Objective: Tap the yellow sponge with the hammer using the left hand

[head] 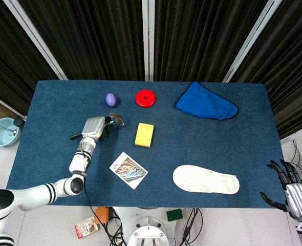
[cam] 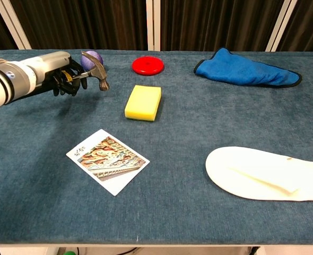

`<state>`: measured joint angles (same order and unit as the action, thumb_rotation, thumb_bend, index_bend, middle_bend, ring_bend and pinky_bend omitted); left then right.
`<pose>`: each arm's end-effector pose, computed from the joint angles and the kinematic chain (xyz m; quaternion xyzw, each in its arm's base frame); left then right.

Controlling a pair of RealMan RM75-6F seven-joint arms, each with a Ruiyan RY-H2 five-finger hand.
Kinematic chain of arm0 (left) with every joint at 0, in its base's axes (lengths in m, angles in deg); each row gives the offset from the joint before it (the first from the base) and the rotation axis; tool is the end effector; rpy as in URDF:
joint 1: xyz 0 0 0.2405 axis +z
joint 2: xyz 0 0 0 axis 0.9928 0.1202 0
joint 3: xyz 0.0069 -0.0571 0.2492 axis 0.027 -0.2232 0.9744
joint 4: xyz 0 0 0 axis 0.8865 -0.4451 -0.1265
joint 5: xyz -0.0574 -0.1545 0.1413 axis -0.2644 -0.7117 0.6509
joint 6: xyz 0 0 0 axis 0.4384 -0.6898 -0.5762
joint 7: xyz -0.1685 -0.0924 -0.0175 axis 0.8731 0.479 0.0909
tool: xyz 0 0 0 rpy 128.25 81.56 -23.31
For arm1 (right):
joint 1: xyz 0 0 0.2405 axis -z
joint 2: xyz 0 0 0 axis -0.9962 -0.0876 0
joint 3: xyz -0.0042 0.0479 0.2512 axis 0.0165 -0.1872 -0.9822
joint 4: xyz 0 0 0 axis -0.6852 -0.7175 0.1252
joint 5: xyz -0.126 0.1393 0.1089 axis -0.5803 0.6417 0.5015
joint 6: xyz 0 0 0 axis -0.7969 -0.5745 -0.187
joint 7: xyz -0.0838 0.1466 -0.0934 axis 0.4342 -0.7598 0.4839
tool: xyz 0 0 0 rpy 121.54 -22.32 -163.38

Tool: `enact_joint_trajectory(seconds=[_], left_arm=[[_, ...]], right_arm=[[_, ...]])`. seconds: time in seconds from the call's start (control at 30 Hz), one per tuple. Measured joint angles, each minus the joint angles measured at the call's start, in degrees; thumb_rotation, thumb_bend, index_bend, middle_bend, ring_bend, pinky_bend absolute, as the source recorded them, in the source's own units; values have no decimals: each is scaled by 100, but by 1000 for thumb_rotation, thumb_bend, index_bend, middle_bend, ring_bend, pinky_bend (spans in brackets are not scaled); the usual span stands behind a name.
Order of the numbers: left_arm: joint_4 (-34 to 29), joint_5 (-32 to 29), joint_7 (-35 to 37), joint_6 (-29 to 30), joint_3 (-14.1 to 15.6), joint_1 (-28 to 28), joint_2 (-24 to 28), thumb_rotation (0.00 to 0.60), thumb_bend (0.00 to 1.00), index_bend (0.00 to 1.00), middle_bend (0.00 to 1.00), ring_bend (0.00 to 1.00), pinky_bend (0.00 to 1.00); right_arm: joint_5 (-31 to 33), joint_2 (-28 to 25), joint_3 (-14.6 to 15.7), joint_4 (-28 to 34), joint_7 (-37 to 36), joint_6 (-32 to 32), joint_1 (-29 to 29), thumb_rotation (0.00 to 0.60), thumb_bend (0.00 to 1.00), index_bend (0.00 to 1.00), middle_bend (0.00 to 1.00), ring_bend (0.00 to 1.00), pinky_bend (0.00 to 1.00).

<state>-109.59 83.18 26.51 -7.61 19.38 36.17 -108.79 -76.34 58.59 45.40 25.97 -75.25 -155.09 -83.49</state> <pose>-0.1738 0.4397 -0.0537 -0.6307 -0.5165 -0.3538 0.4585 -0.3375 -0.1691 0.1383 0.5758 -0.4424 0.4728 0.4992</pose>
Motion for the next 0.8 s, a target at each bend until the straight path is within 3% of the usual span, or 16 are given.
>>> enact_joint_trajectory(seconds=[0.3, 0.53, 0.8], left_arm=[[-196, 1484, 1100, 171, 66, 237, 228, 600, 847, 847, 851, 783, 845], [23, 2785, 1674, 331, 280, 135, 31, 600, 853, 858, 863, 801, 865], [273, 3156, 1734, 174, 338, -198, -233, 600, 870, 858, 864, 801, 865]], right_arm=[[-39, -18, 2, 89, 116, 41, -30, 600, 200, 26, 199, 0, 70], [15, -38, 5, 132, 160, 114, -35, 600, 200, 26, 199, 0, 70], [65, -72, -17, 174, 178, 150, -37, 600, 200, 26, 200, 0, 71]])
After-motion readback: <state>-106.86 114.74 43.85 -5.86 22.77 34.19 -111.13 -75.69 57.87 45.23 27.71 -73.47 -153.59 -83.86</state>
